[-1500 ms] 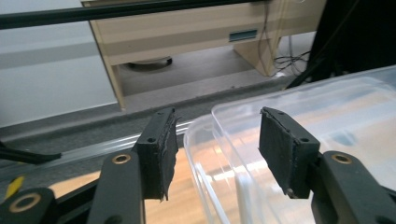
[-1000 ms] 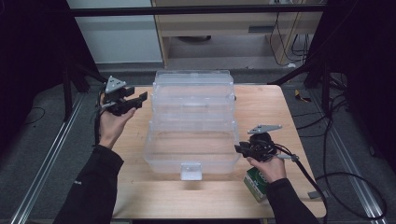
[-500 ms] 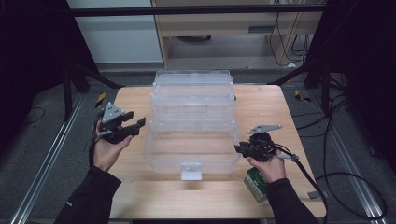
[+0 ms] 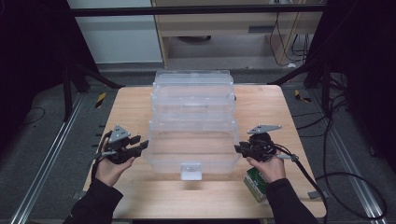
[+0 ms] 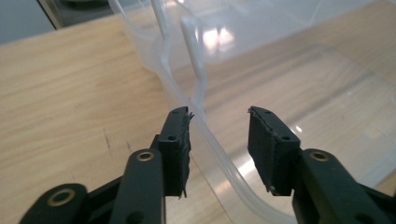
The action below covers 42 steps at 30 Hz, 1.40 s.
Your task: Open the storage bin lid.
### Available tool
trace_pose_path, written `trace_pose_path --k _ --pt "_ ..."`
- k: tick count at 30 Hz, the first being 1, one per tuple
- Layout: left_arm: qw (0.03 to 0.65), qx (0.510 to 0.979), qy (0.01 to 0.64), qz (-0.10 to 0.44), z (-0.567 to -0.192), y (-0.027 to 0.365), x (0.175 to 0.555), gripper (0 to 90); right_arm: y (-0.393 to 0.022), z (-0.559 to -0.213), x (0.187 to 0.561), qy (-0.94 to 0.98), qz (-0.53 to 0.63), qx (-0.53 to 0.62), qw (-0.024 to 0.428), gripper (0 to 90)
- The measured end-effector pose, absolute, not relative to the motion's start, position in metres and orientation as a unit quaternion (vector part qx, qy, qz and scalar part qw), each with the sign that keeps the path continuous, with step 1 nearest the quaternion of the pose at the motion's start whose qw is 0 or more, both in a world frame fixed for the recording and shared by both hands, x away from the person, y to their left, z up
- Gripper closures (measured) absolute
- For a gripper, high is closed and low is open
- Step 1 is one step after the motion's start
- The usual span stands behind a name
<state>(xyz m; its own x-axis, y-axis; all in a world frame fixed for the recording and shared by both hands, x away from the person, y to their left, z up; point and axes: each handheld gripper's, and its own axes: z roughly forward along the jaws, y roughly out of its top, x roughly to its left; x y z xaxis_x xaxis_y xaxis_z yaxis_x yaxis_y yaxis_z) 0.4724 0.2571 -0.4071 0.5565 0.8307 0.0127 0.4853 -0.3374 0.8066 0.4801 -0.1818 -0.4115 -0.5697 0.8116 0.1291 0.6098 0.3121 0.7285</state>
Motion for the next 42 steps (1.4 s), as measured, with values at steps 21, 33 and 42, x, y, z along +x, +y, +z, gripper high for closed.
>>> trace_pose_path --k 21,33,42 --pt "0.390 0.789 0.423 0.215 -0.413 0.258 0.471 66.2 -0.180 -0.410 0.480 0.800 0.376 0.450 0.128 68.0" --pt "0.415 0.759 0.438 0.242 -0.409 0.281 0.474 48.6 -0.198 -0.393 0.473 0.791 0.386 0.452 0.145 56.8" --pt "0.414 0.732 0.483 0.246 -0.417 0.311 0.483 40.9 -0.213 -0.384 0.468 0.788 0.370 0.468 0.149 41.7"
